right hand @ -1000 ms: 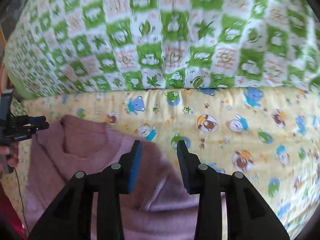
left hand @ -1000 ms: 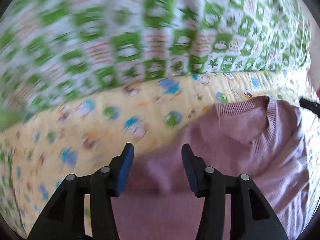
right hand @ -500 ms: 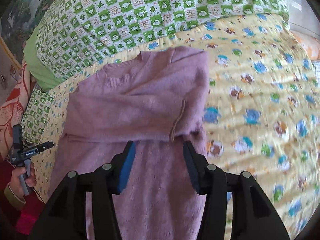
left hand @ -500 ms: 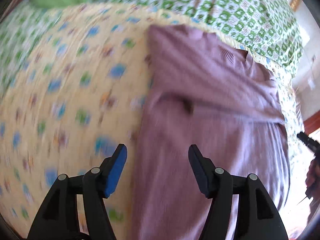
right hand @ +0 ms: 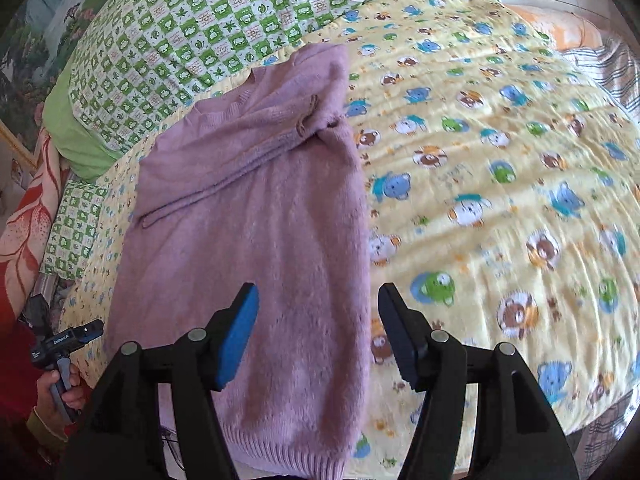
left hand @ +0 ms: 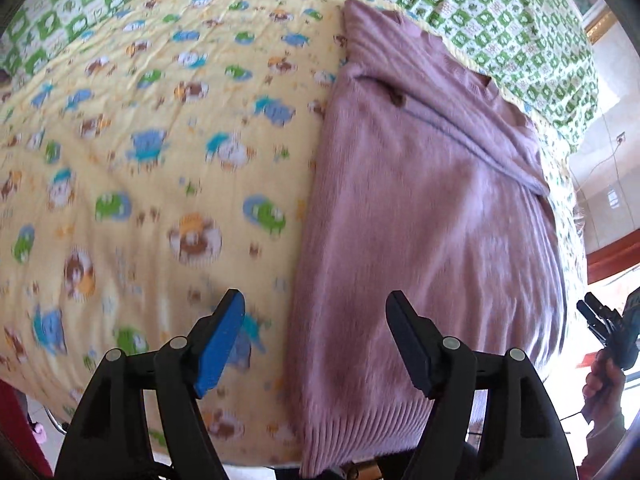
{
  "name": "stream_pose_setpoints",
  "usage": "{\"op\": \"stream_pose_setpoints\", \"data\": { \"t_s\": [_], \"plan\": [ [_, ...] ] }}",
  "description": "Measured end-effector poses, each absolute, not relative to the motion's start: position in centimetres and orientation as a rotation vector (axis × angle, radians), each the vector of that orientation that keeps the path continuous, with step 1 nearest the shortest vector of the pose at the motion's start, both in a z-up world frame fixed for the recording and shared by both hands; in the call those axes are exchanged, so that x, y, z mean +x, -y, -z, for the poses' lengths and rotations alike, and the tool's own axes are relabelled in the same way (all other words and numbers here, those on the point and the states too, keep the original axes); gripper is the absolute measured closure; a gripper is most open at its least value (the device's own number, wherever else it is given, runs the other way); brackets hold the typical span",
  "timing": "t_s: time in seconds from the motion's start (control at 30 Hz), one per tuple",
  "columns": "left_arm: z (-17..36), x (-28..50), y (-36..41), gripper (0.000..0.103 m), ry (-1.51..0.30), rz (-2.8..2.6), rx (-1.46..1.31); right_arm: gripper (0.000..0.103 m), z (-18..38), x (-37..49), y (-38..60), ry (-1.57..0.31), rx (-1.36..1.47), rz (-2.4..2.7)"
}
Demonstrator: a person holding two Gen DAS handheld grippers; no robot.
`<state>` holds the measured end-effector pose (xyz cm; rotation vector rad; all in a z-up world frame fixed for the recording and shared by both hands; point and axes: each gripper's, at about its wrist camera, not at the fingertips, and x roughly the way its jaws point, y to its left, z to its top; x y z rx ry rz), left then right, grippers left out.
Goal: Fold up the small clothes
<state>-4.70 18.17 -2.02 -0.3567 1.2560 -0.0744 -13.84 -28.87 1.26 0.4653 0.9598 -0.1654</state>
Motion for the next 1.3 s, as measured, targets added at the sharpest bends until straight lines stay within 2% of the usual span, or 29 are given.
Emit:
{"op": "stream_pose_setpoints", "data": {
  "t_s": [0.4,0.63,0.83,0.9,0.97,1.0,1.03,1.07,1.1,1.13,1.3],
  "plan": [
    [4.0,-9.5,-16.7,0.021,-1.328,0.185,-0.333,0.040,1.3,-20.9,26.4,-1.001,0.504,0.156],
    [4.3,-10.2,-15.5,0.023,-1.293,0.228,-0.363,0.040,3.0,-22.3,25.8,-1.027,0.511,0.103],
    [4.5,-10.1,-14.2,0.023,-1.296,0.253,-0.275,0.040,4.1,-22.8,24.7,-1.019,0.497,0.059],
    [4.6,-10.0,-14.1,0.025,-1.299,0.262,-0.271,0.045,4.2,-23.1,24.4,-1.017,0.499,0.051],
    [4.6,-10.0,-14.1,0.032,-1.296,0.266,-0.274,0.051,4.3,-23.4,24.3,-1.016,0.510,0.041],
    [4.6,-9.9,-14.2,0.041,-1.294,0.269,-0.273,0.059,4.4,-23.5,24.4,-1.013,0.520,0.040],
    [4.6,-9.8,-14.3,0.059,-1.290,0.270,-0.270,0.063,4.6,-23.5,24.4,-1.012,0.529,0.045],
    [4.6,-9.6,-14.5,0.066,-1.289,0.272,-0.276,0.077,4.7,-23.5,24.5,-1.012,0.539,0.049],
    [4.6,-9.4,-14.8,0.078,-1.292,0.276,-0.292,0.089,4.9,-23.5,24.4,-1.019,0.547,0.053],
    [4.7,-9.2,-15.0,0.087,-1.297,0.283,-0.309,0.090,5.0,-23.5,24.3,-1.024,0.547,0.056],
    [3.5,-9.5,-15.5,0.094,-1.268,0.331,-0.325,0.095,4.0,-23.9,24.6,-1.017,0.570,-0.009]
  ]
}}
